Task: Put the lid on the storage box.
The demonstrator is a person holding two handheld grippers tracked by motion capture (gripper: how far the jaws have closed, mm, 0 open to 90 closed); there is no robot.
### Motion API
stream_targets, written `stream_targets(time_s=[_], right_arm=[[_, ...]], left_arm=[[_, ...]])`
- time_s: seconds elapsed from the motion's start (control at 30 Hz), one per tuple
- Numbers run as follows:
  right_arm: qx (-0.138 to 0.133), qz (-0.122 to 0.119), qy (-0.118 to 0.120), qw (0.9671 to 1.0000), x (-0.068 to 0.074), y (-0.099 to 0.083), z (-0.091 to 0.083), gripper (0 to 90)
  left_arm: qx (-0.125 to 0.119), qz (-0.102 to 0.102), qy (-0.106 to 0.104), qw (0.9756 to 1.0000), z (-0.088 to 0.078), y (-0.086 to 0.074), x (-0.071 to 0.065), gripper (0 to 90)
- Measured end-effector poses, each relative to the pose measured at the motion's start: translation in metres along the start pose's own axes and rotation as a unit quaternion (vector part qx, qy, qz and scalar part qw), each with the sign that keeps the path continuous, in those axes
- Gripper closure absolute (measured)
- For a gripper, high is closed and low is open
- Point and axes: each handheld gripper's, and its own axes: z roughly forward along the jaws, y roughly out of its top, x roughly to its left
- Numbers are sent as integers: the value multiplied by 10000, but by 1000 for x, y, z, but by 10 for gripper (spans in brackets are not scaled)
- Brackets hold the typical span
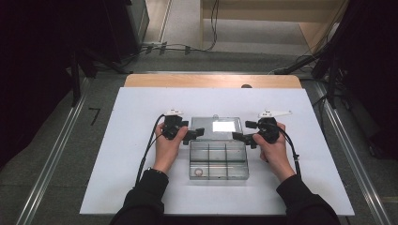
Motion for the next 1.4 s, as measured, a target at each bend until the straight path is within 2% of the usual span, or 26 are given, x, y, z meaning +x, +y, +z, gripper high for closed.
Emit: stream_targets(time_s=[0.1, 0.17, 0.43, 0.7, 0.87, 1.03, 1.1, 1.4], right_arm=[[82, 151, 29, 9998, -3, -1, 5, 33], [142, 309, 73, 9994, -5, -2, 9, 49], [381, 686, -101, 9969, -10, -6, 19, 104], [546, 926, -182, 9940, -12, -10, 25, 123], [539, 966, -173, 9937, -12, -11, 27, 178], [536, 1017, -85, 9933, -12, -11, 26, 222], [542, 1022, -49, 9933, -13, -11, 26, 239], [401, 819, -65, 9958, -10, -8, 20, 345]], left_arm=[[44, -156, 41, 9999, 2, 0, 1, 119], [52, -251, -2, 9997, 2, 0, 1, 131], [208, -319, 53, 9993, 7, -3, -2, 160], [231, -398, 54, 9989, 7, -4, -4, 198], [262, -430, 71, 9987, 7, -5, -6, 199], [277, -449, -69, 9986, 7, -5, -7, 213], [276, -419, -39, 9987, 6, -4, -8, 215], [140, -298, 5, 9995, 0, -1, -10, 334]])
